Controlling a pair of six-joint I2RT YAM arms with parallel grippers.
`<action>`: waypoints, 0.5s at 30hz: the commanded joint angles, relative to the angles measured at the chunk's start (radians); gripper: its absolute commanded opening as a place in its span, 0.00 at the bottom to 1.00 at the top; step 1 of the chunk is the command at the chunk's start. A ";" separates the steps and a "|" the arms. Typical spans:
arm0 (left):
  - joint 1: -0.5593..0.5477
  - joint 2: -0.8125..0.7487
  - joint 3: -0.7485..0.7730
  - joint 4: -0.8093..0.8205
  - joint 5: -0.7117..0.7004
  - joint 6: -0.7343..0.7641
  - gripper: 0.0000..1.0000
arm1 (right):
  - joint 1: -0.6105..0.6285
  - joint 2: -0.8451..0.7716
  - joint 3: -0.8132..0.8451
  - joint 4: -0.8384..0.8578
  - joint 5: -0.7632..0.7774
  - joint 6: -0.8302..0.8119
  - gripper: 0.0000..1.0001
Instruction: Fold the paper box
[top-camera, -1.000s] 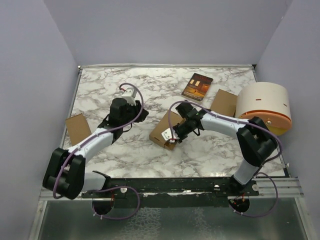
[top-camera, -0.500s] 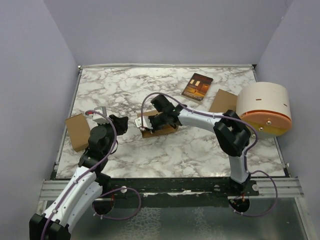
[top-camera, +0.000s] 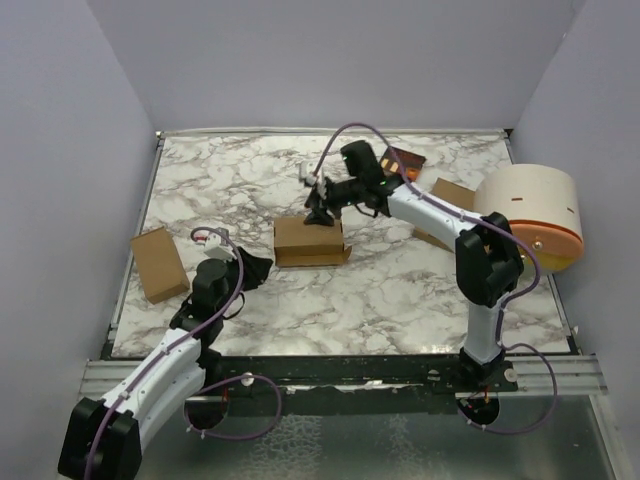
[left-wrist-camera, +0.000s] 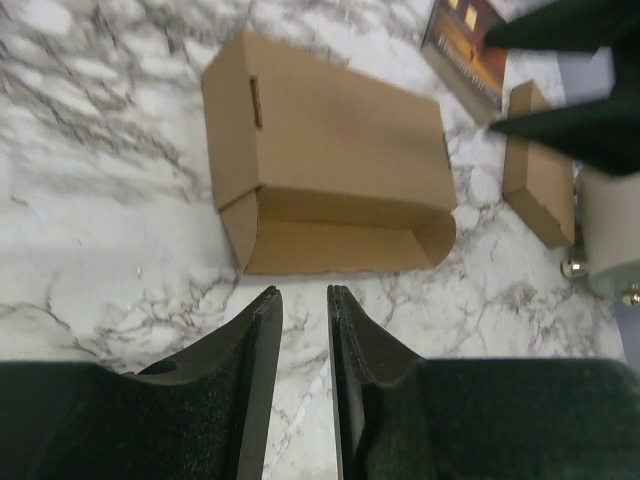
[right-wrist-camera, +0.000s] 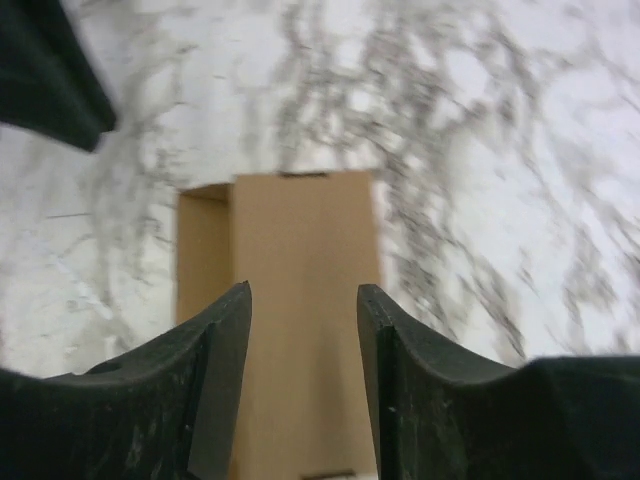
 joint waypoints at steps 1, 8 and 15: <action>0.002 0.083 -0.067 0.177 0.154 -0.102 0.28 | -0.201 0.033 0.009 0.164 -0.095 0.271 0.48; 0.000 0.229 -0.038 0.133 0.154 -0.104 0.16 | -0.228 0.192 0.118 0.174 0.143 0.198 0.34; -0.003 0.478 -0.007 0.211 0.215 -0.080 0.16 | -0.230 0.289 0.201 0.073 0.141 0.132 0.17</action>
